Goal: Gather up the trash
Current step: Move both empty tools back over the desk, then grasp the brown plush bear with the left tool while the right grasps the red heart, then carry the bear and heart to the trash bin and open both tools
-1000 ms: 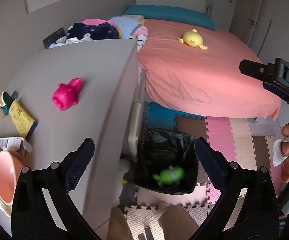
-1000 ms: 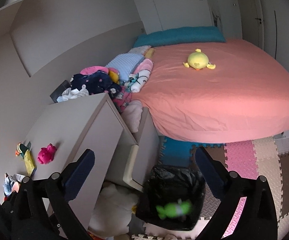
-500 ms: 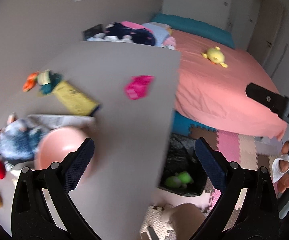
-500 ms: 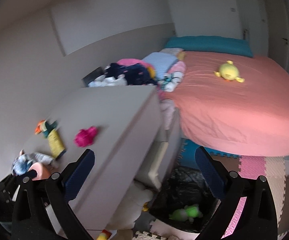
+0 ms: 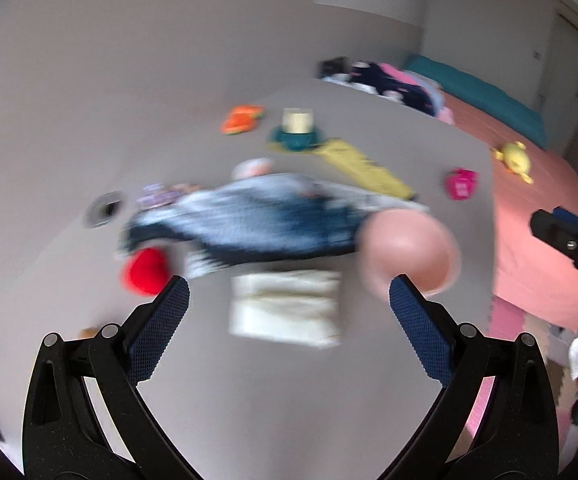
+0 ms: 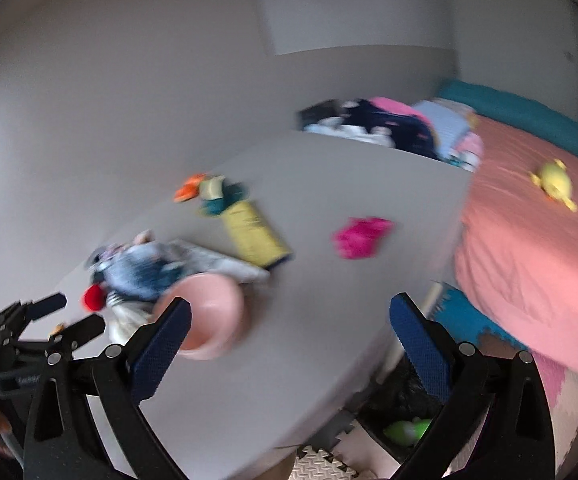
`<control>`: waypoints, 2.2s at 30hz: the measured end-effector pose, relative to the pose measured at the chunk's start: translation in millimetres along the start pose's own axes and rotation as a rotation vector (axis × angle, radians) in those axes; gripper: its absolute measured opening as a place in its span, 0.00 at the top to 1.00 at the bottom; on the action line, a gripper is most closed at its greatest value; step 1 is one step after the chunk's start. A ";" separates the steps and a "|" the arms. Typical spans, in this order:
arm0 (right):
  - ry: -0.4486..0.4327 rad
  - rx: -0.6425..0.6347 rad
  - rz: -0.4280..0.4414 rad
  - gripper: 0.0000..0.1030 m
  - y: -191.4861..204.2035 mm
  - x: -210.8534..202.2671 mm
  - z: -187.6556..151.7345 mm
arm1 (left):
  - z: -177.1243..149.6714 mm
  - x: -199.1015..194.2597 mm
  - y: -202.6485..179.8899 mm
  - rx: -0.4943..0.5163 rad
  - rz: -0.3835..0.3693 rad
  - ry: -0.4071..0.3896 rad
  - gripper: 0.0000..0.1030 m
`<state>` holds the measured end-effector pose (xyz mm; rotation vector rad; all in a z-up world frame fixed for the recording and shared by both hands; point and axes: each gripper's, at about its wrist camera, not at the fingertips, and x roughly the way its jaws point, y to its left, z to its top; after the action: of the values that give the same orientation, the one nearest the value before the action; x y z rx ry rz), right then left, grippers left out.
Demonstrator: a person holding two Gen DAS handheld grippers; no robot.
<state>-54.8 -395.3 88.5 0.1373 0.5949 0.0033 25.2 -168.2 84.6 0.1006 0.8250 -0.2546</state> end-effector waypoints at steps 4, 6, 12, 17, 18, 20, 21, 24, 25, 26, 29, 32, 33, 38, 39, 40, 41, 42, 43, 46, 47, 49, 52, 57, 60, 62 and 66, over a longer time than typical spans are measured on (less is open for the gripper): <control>0.005 -0.069 0.056 0.03 45.9 10.3 5.9 | -15.4 -3.8 53.3 -0.057 0.071 0.013 0.06; 0.014 -0.091 0.084 0.03 68.1 17.6 7.3 | -24.8 -3.8 73.6 -0.078 0.096 0.028 0.06; 0.058 -0.157 0.170 0.04 129.1 42.5 9.7 | -48.6 11.7 124.8 -0.140 0.134 0.076 0.06; 0.135 -0.230 0.253 0.18 178.0 71.7 10.4 | -59.8 29.9 143.4 -0.145 0.124 0.105 0.06; 0.151 -0.238 0.264 0.27 182.9 76.2 9.5 | -61.0 32.2 143.6 -0.147 0.122 0.108 0.06; 0.209 -0.252 0.298 0.37 200.5 95.5 8.0 | -64.2 36.7 146.4 -0.141 0.115 0.115 0.10; 0.224 -0.253 0.307 0.41 204.6 101.2 7.6 | -64.8 37.9 147.3 -0.136 0.111 0.117 0.13; 0.262 -0.249 0.327 0.44 221.1 121.8 4.9 | -64.2 40.0 151.1 -0.143 0.090 0.115 0.19; 0.270 -0.248 0.328 0.44 226.0 128.0 3.9 | -64.0 40.6 151.6 -0.141 0.088 0.113 0.20; 0.274 -0.248 0.328 0.44 229.1 131.8 3.4 | -63.6 41.6 152.6 -0.140 0.089 0.111 0.20; 0.296 -0.245 0.320 0.44 236.7 147.3 -0.2 | -63.8 44.0 153.9 -0.144 0.074 0.112 0.26; 0.328 -0.241 0.307 0.44 238.3 163.9 -3.4 | -64.1 43.5 152.6 -0.124 0.083 0.098 0.41; 0.337 -0.236 0.305 0.44 238.5 168.3 -4.5 | -64.2 42.2 152.3 -0.118 0.084 0.092 0.47; 0.361 -0.228 0.291 0.44 245.0 188.4 -6.5 | -63.2 41.0 155.6 -0.134 0.055 0.089 0.55; 0.368 -0.229 0.295 0.44 246.1 191.6 -5.9 | -63.0 41.3 155.3 -0.131 0.056 0.089 0.55; 0.376 -0.232 0.297 0.50 248.5 194.1 -6.8 | -63.2 41.1 154.7 -0.127 0.056 0.088 0.55; 0.391 -0.241 0.299 0.66 251.4 196.8 -8.6 | -63.4 40.9 154.0 -0.124 0.055 0.088 0.55; 0.387 -0.242 0.302 0.75 253.7 195.8 -9.4 | -64.1 40.3 153.7 -0.121 0.055 0.089 0.55; 0.380 -0.235 0.305 0.75 254.2 191.9 -10.5 | -64.0 40.3 152.5 -0.120 0.053 0.088 0.55; 0.343 -0.210 0.332 0.75 248.4 174.8 -8.3 | -64.8 38.4 153.3 -0.130 0.039 0.088 0.55; 0.339 -0.202 0.343 0.75 245.3 169.9 -6.8 | -64.9 37.6 153.5 -0.131 0.036 0.087 0.55; 0.330 -0.190 0.363 0.75 236.1 154.7 -3.7 | -64.4 34.7 150.6 -0.127 0.046 0.083 0.55; 0.300 -0.184 0.377 0.75 220.0 130.9 1.5 | -60.8 30.5 138.4 -0.100 0.063 0.073 0.55; 0.248 -0.175 0.373 0.75 190.4 98.2 8.5 | -49.6 19.9 106.4 -0.046 0.066 0.059 0.55; 0.221 -0.147 0.368 0.75 164.6 79.3 14.5 | -39.2 8.7 83.9 -0.024 0.043 0.034 0.55; 0.198 -0.123 0.363 0.75 141.7 64.5 17.5 | -32.7 2.9 67.8 -0.007 0.028 0.023 0.55; 0.163 -0.084 0.338 0.75 103.4 46.8 20.0 | -19.2 -2.2 28.4 0.037 -0.004 0.004 0.55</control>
<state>-1.1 -293.4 92.2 0.1553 0.7276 0.3693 17.6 -136.8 72.9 0.1344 0.8251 -0.2731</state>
